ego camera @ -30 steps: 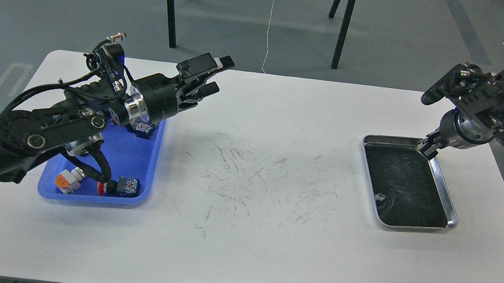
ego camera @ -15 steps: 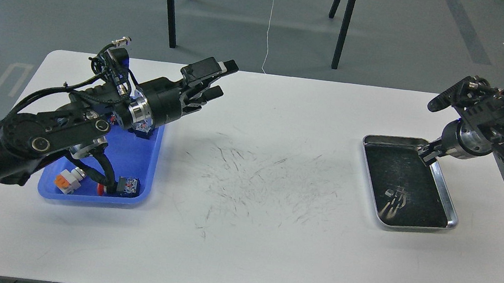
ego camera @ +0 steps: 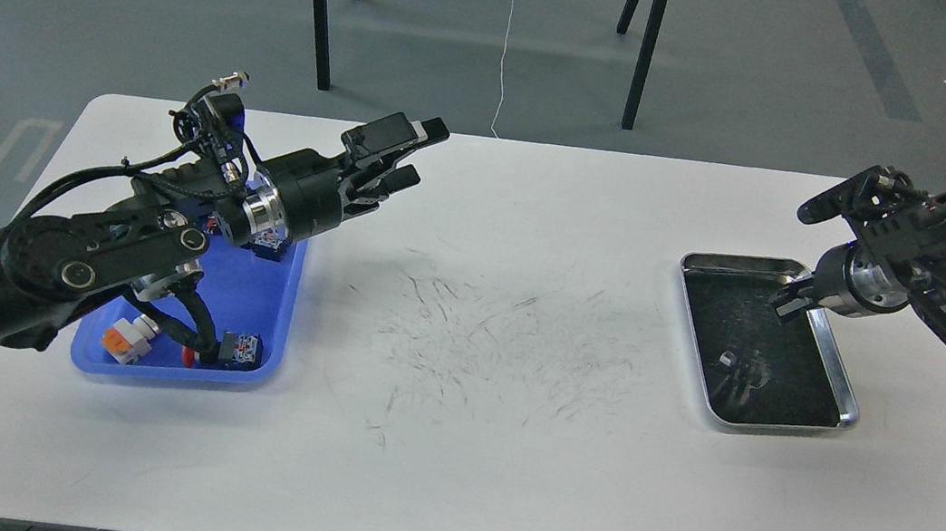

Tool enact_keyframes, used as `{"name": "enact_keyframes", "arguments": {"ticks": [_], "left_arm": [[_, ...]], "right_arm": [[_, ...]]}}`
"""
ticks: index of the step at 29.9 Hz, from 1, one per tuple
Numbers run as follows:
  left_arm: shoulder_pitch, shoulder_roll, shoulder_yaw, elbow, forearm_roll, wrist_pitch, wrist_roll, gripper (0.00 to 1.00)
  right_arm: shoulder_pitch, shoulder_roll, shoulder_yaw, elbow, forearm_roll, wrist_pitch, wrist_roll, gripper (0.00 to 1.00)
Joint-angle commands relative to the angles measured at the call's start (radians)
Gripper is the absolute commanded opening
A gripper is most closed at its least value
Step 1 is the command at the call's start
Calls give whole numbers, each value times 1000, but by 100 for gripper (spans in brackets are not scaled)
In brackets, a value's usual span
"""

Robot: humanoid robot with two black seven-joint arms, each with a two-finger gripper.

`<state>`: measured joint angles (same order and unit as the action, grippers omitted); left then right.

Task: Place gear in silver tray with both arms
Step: 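Release the gear into the silver tray with the right gripper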

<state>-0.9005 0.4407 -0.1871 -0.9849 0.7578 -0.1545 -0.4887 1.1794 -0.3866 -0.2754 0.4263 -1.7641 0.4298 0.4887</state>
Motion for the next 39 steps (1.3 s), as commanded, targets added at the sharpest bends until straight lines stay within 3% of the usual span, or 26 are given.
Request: {"name": "enact_keyframes", "arguments": {"ticks": [1,36,39], "left_arm": [[0,0,0,0,0,1,0,100],[5,-16,-2,0,0,9,0,100],[6,-16,0,0,2,16,0,100]], "right_arm": [[-9,2,13,-14,0,-11,0,20],[-86,112,28,-168,138,-65,0,23],[-87,124,28,-191,138,-85,0,28]]}}
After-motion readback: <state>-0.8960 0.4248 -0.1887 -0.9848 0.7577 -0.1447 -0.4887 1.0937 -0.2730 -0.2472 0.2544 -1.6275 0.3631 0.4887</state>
